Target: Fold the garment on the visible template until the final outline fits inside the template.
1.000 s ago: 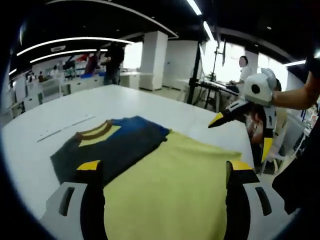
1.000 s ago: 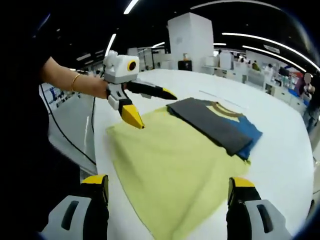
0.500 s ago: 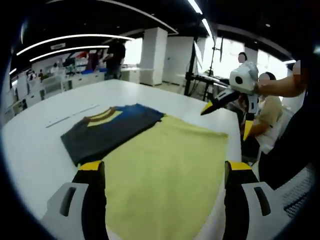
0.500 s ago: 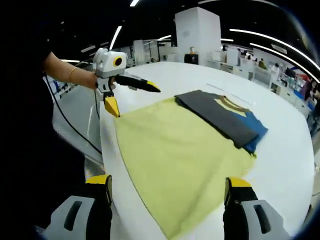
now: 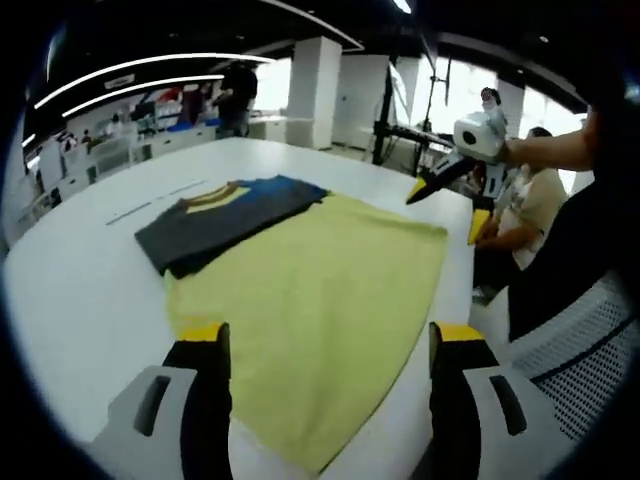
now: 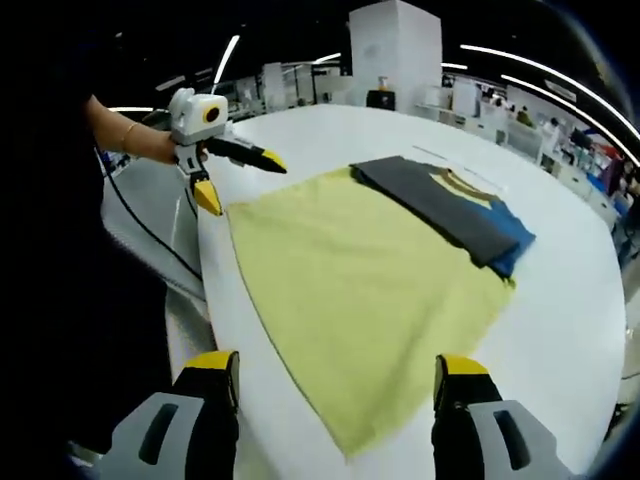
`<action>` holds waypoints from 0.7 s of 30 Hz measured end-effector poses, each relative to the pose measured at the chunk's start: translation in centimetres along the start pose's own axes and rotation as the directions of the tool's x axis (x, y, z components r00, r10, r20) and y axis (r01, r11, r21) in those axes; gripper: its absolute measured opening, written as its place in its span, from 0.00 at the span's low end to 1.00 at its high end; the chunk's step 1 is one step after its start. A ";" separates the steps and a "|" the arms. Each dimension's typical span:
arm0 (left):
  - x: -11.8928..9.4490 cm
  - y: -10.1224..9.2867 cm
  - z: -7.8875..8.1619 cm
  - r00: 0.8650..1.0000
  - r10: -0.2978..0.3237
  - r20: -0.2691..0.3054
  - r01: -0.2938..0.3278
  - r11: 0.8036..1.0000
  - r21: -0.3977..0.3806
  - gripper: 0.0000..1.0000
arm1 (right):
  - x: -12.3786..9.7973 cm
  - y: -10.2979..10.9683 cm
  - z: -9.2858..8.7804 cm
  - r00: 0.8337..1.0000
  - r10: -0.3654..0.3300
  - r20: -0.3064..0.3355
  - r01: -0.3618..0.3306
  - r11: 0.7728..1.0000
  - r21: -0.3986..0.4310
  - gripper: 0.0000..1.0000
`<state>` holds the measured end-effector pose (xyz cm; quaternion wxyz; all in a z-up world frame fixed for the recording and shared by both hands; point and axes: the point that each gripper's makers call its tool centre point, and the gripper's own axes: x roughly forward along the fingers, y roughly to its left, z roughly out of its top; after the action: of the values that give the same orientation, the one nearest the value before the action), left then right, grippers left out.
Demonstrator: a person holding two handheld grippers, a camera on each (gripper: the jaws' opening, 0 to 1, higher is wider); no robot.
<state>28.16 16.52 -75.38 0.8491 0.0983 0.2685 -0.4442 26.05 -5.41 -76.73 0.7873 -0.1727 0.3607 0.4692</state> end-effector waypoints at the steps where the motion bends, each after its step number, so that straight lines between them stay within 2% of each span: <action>1: -0.2 0.0 -0.5 1.000 0.001 -0.018 -0.001 1.000 0.014 0.73 | 0.0 0.1 -0.2 1.000 0.002 -0.003 -0.002 1.000 0.006 0.75; 4: -0.5 0.0 -1.5 0.999 0.009 -0.042 -0.009 1.000 0.014 0.74 | 0.1 0.3 -0.6 1.000 0.005 -0.011 -0.004 1.000 0.011 0.72; 8: -0.8 0.0 -2.8 0.996 0.013 -0.087 -0.010 0.999 0.034 0.71 | 0.4 0.3 -1.7 0.998 -0.008 -0.058 0.006 0.999 -0.032 0.67; 10: -0.9 0.0 -3.2 0.995 0.017 -0.102 -0.013 0.999 0.041 0.69 | 0.5 0.3 -2.0 0.998 -0.006 -0.062 0.004 1.000 -0.030 0.64; 13: -1.1 0.2 -3.9 0.992 0.018 -0.121 -0.013 0.999 0.044 0.63 | 0.5 0.2 -2.3 0.998 -0.015 -0.068 0.013 1.000 -0.022 0.60; 16: -1.2 0.4 -4.5 0.990 0.012 -0.139 -0.006 0.999 0.042 0.52 | 0.5 -0.1 -2.8 0.996 -0.030 -0.090 0.027 0.999 -0.035 0.57; 21: -1.5 0.2 -5.2 0.987 -0.004 -0.162 0.011 0.999 0.041 0.43 | 0.5 -0.4 -3.0 0.995 -0.045 -0.093 0.042 0.999 -0.034 0.50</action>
<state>25.68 19.78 -78.89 0.8207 0.1506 0.3275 -0.4434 25.31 -7.16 -79.15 0.7768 -0.2148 0.3858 0.4491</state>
